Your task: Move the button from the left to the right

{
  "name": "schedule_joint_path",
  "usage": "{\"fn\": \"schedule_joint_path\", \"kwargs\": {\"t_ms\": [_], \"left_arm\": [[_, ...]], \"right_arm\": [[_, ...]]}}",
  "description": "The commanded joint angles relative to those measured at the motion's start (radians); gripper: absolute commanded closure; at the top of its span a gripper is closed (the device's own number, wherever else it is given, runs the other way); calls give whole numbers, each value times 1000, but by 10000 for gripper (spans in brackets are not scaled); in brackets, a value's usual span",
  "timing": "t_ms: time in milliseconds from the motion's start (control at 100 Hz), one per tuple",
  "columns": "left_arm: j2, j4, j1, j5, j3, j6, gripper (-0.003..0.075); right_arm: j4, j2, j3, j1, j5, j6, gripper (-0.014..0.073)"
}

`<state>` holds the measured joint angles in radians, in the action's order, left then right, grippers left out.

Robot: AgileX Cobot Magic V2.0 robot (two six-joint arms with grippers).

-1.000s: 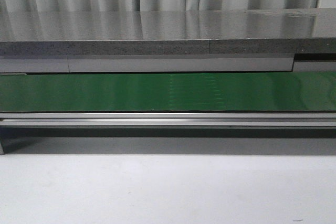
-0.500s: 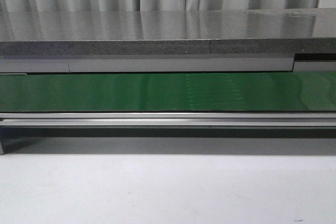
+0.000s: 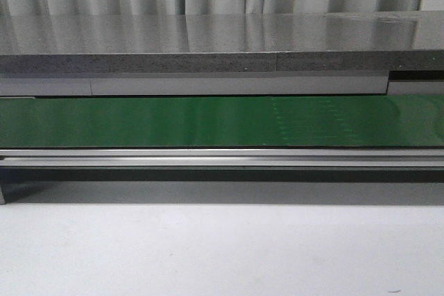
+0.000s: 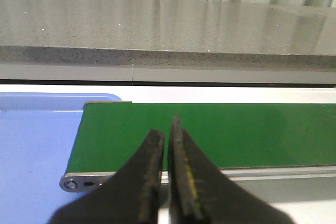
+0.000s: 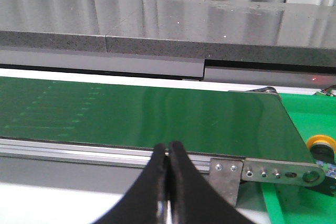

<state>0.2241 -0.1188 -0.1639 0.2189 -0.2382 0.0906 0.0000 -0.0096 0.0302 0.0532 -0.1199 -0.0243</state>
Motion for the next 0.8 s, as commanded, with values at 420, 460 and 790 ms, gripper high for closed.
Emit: {"fn": "schedule_joint_path", "kwargs": {"t_ms": [420,460,790], "left_arm": [[-5,107,-8,-187,12,-4,715],[-18,110,-8,-190,27,-4,715],[-158,131,44,-188,176,-75,715]], "right_arm": [[0,-16,0,1,73,-1,662],[0,-16,0,1,73,-1,662],[0,-16,0,1,73,-1,662]]}}
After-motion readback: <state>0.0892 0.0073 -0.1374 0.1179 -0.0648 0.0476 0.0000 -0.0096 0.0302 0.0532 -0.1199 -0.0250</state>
